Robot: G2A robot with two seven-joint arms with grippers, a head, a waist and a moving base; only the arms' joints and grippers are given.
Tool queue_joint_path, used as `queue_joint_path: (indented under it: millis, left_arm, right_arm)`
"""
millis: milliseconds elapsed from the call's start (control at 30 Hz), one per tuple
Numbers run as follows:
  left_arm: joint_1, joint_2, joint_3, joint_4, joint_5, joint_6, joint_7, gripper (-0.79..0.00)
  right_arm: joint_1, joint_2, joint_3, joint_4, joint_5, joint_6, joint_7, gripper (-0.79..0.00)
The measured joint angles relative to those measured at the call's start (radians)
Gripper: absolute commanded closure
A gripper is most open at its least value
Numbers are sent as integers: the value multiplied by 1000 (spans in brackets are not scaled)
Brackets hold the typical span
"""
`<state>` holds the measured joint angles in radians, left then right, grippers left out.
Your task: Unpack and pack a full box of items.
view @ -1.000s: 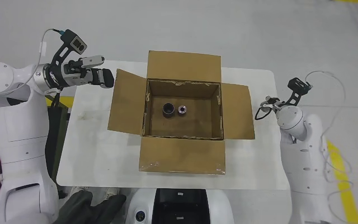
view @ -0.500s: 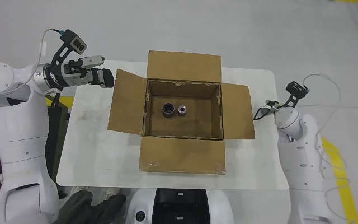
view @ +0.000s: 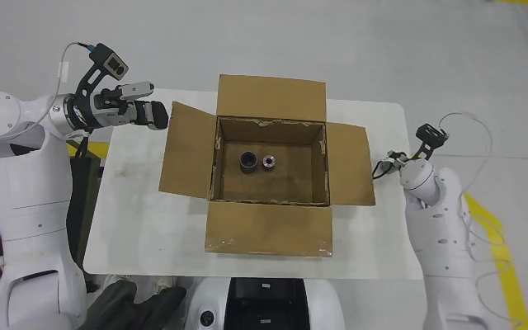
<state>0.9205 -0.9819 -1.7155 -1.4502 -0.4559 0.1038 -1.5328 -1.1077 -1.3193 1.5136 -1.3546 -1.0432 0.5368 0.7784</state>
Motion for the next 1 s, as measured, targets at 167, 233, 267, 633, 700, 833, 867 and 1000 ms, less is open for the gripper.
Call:
queue_joint_path:
  millis: [167,233,267,633,700,833,867,1000]
  left_arm:
    - [0,0,0,0,0,0,0,-785]
    - [0,0,0,0,0,0,0,-785]
    - [0,0,0,0,0,0,0,-785]
    - [0,0,0,0,0,0,0,-785]
    - [0,0,0,0,0,0,0,-785]
    - [0,0,0,0,0,0,0,-785]
    - [0,0,0,0,0,0,0,-785]
    - [0,0,0,0,0,0,0,-785]
  right_arm:
    - [-6,0,-4,-4,0,1,0,-616]
    - [-8,0,-5,-9,1,1,1,-631]
    - [-11,0,-5,-13,1,1,1,-631]
    - [-65,4,13,-133,-8,28,-19,-739]
    - [-83,4,18,-176,-13,37,-22,-773]
    - [-115,6,25,-255,-42,60,-23,-785]
    - [-123,7,25,-280,-49,63,-21,-785]
    - [-149,9,26,-364,-79,68,-10,-785]
